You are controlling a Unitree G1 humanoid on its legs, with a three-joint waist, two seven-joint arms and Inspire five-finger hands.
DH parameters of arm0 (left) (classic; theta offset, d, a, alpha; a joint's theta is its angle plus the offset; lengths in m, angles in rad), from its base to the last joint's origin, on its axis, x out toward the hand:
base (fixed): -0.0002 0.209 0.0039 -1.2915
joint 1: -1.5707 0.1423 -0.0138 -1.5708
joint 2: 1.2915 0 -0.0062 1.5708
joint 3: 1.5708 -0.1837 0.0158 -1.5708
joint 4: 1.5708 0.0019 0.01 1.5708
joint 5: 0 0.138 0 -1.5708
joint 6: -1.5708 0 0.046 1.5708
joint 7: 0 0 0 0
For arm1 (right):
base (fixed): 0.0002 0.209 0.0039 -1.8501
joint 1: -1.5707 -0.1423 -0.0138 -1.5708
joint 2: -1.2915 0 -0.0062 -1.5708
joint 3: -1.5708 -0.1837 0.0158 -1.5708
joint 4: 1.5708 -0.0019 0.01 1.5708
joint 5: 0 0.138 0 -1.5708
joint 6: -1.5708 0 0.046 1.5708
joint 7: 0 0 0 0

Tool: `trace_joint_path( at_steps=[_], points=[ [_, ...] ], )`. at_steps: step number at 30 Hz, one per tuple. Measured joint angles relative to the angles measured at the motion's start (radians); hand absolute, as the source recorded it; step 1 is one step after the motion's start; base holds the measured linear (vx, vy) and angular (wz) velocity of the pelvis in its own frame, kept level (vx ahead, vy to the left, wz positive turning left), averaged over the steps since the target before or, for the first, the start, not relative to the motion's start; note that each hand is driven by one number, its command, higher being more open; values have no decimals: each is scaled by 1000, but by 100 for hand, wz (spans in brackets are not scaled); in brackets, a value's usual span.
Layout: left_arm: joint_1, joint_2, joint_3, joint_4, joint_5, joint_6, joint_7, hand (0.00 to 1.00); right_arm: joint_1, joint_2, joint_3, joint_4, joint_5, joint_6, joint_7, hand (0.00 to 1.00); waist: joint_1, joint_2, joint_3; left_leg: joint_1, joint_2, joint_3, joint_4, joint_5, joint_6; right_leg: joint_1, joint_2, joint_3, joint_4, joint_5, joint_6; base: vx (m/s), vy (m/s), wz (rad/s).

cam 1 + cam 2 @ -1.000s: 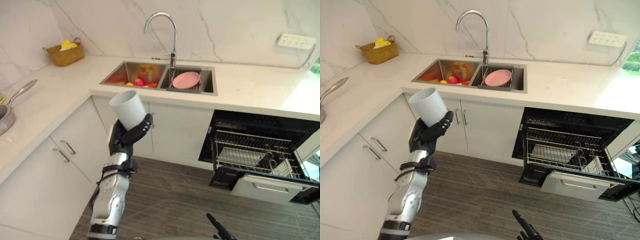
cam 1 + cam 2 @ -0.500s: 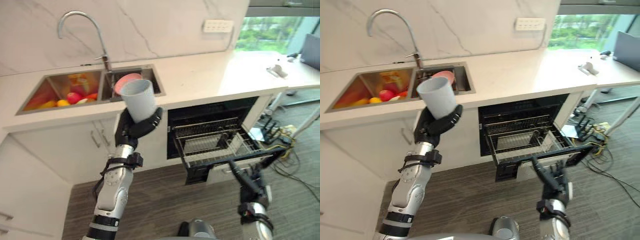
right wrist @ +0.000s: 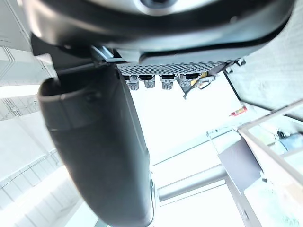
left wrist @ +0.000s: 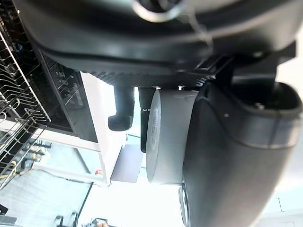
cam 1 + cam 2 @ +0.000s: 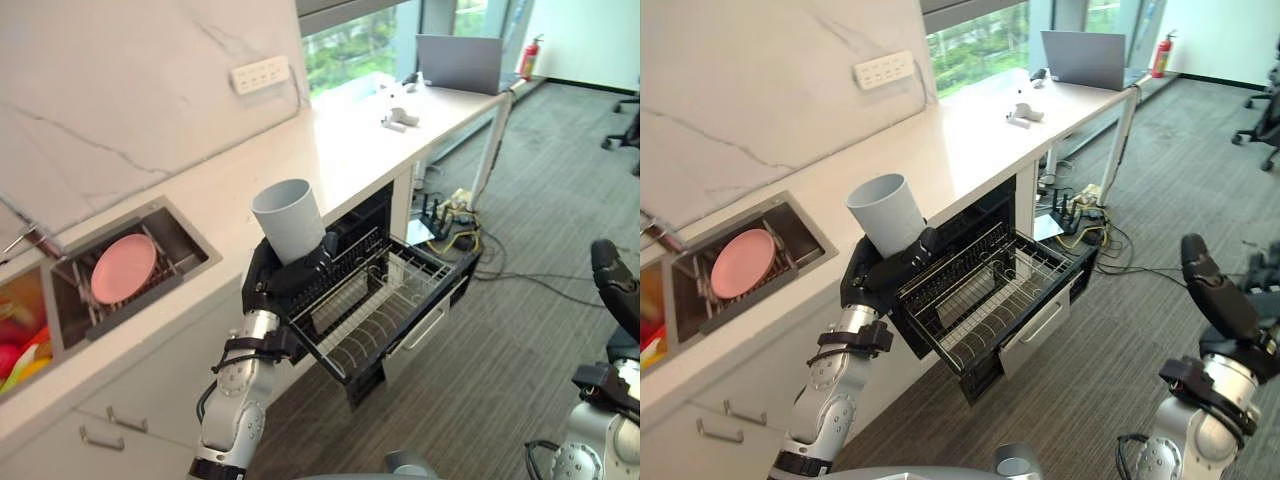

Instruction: Walk over to the sink, pick up the cup, carry it to the dishwasher, place the cup inside the dishwasher, then close the dishwasher door

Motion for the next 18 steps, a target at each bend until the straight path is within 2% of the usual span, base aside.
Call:
trace_joint_path(
  at_steps=[1,2,3,4,5,6,9,11,13,14,16,18],
  points=[
    [-2,-10,-1,5,1,-1,-23,0,0,0,6,4,0,11,10,100,-3,8,-13,-1,-29,-6,-33,52,13,0,-21,-1,15,-20,34,221,465,24],
    [-5,0,-3,6,3,-5,-43,0,0,14,8,25,1,17,18,100,-3,-8,-28,8,-73,-12,-61,45,-47,-9,-63,1,39,-46,79,206,490,30],
    [-5,15,-3,10,4,-5,-46,0,1,37,12,50,7,24,25,100,-3,-38,-46,11,-120,-11,-66,49,-33,-11,-105,4,44,-50,102,189,472,28],
    [-5,34,8,9,3,-5,-46,0,0,66,19,99,33,38,39,100,0,-77,-60,9,-175,-2,-68,27,-1,-11,-167,-9,34,-31,145,162,406,17],
    [-6,51,24,9,3,-4,-44,0,0,82,32,135,51,51,51,100,7,-85,-63,2,-194,4,-59,16,18,-15,-195,-45,27,5,158,182,478,-9],
    [-6,66,65,9,3,-1,-38,0,0,103,64,180,69,84,75,100,28,-80,-58,9,-197,30,-51,3,37,-27,-213,-127,27,76,136,109,321,-32],
    [-18,81,154,5,3,-1,7,0,-6,103,182,210,68,141,133,100,58,-71,-50,36,-183,87,-32,-32,57,-18,-215,-234,-19,167,122,80,231,-61],
    [-40,99,181,4,6,-3,34,0,-41,102,239,224,76,159,204,100,59,-68,-37,41,-172,100,-31,-40,66,-6,-199,-249,-82,207,122,-9,96,-39],
    [-78,102,179,2,19,-8,51,0,-78,98,263,233,99,174,269,100,68,-85,-19,27,-172,100,-30,-42,64,37,-154,-251,-247,256,112,-67,9,-15],
    [-89,94,175,-5,31,-13,50,0,-98,87,272,233,121,178,303,100,81,-94,-13,10,-176,98,-24,-51,61,66,-147,-276,-330,276,109,-61,-66,4],
    [-88,65,153,-11,58,-14,48,0,-107,73,272,233,183,182,334,100,84,-81,0,-5,-174,77,-24,-50,60,73,-140,-299,-353,290,106,-45,-55,18],
    [-81,40,128,-11,103,-15,42,0,-103,71,271,237,262,189,370,100,84,-78,7,3,-172,54,-35,-47,57,100,-135,-324,-359,288,103,-13,-37,27]
  ],
)
